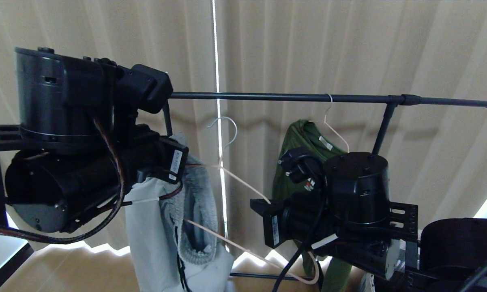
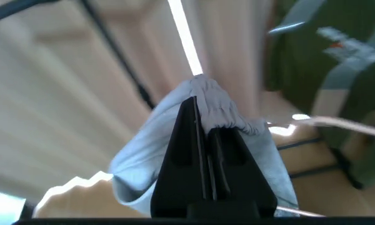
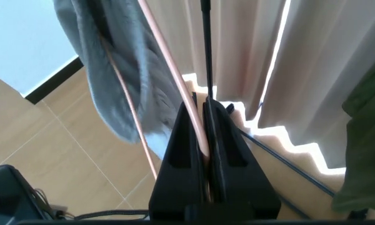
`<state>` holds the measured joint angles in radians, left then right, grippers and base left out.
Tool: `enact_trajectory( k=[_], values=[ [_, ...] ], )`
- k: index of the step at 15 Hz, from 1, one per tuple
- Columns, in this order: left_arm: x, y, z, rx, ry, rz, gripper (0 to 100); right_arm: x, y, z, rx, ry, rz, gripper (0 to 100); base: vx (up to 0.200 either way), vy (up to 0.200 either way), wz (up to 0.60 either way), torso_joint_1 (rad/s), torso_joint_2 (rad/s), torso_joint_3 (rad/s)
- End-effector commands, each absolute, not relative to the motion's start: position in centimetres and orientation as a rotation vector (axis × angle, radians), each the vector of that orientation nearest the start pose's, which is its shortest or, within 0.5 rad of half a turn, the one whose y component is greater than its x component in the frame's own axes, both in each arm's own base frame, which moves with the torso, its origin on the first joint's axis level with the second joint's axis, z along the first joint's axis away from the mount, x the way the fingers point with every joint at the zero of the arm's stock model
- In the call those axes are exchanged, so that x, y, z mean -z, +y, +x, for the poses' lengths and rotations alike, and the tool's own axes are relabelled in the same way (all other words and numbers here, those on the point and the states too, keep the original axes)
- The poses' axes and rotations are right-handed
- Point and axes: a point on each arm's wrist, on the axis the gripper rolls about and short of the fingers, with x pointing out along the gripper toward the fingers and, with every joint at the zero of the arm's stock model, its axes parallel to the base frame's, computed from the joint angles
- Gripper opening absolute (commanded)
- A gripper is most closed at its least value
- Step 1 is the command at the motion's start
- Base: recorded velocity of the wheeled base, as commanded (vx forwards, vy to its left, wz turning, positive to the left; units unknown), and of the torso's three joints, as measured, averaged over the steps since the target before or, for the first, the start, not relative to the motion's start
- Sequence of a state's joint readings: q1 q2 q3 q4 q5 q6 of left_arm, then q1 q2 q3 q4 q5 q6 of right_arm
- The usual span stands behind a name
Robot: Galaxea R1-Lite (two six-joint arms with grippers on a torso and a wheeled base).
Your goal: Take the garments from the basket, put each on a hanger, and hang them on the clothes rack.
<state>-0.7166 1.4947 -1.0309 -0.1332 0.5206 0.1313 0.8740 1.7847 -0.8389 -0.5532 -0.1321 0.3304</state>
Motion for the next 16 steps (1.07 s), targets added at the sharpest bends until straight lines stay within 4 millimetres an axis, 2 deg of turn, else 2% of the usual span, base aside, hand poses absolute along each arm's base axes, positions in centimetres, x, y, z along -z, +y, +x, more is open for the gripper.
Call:
enact_trajectory(
  k=[1, 6, 10, 16],
  values=[
    [-25.8, -17.8, 19.2, 0.285, 0.24, 0.327, 0, -15.9, 24.4, 20.8, -0.665, 0.462, 0.126, 0, 0.0, 0.0, 0.0, 0.0, 0.0, 0.0],
    [-25.6, -18.1, 18.9, 0.326, 0.246, 0.331, 0, -16.9, 23.3, 20.0, -0.676, 0.396, 0.16, 0, 0.0, 0.0, 0.0, 0.0, 0.0, 0.0],
    [-25.6, -18.1, 18.2, 0.529, 0.247, 0.304, 0, -18.3, 22.0, 19.0, -0.683, 0.355, 0.174, 0, 0.0, 0.0, 0.0, 0.0, 0.0, 0.0],
    [-24.8, -18.0, 18.1, 0.534, 0.269, 0.32, 0, -19.3, 21.2, 18.5, -0.693, 0.323, 0.186, 0, 0.0, 0.0, 0.0, 0.0, 0.0, 0.0]
  ],
)
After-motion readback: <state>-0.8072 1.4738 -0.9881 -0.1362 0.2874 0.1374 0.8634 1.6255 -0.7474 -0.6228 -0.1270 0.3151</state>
